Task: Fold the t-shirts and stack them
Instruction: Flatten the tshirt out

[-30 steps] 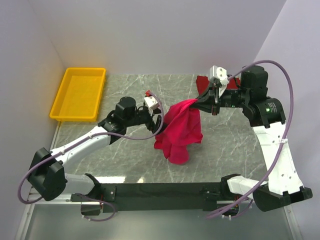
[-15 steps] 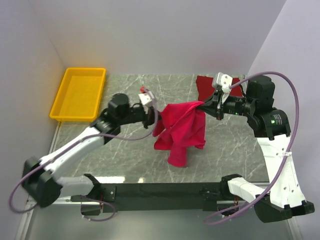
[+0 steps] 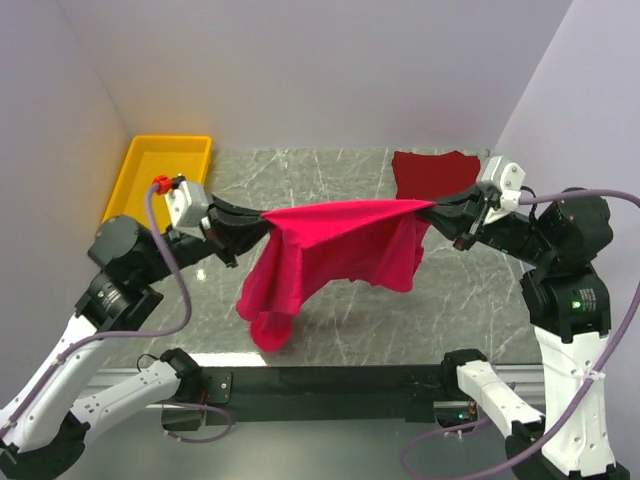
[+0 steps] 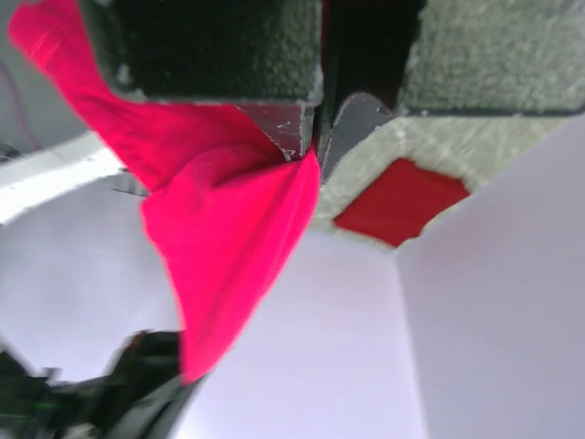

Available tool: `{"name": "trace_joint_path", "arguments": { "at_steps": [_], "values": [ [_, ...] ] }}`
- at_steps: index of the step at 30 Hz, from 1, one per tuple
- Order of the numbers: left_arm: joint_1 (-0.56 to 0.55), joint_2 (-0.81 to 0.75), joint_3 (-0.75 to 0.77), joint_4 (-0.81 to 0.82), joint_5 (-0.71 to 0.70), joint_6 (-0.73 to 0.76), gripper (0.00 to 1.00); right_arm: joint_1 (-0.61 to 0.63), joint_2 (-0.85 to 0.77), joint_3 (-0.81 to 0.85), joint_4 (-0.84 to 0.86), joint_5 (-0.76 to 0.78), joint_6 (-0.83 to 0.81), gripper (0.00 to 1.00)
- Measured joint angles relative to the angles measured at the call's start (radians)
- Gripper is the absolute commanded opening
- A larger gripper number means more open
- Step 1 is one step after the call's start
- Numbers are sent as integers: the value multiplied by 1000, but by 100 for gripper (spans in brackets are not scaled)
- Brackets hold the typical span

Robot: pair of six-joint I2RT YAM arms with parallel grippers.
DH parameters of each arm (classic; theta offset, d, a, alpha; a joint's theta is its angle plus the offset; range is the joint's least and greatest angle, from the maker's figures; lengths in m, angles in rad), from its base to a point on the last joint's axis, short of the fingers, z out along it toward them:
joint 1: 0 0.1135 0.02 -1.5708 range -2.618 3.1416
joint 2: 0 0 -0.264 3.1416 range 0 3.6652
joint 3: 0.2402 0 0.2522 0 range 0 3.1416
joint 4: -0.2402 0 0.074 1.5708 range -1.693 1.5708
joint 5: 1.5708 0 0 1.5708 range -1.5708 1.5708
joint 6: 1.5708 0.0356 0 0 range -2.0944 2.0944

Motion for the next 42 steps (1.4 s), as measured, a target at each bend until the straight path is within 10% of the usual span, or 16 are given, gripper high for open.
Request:
{"name": "trace_joint_path", "arguments": {
  "at_steps": [5,16,21,23,33,42],
  "values": [
    [47,95,-79,20,-99,22,1,19,32,-171,184,48,113,0],
    [334,761,-202,129,-169,-48,1,121,733,-257,265,295,192,0],
    [373,959,-48,115,-267,-92,37,129,938,-90,252,413,218,66],
    [382,1006,17,112,-318,-107,73,129,989,-11,247,470,212,78],
    [393,861,93,50,-456,-138,83,80,871,-1,152,469,12,82],
    [381,530,-293,6,-250,-210,81,216,804,-255,10,449,-290,80]
  ]
}}
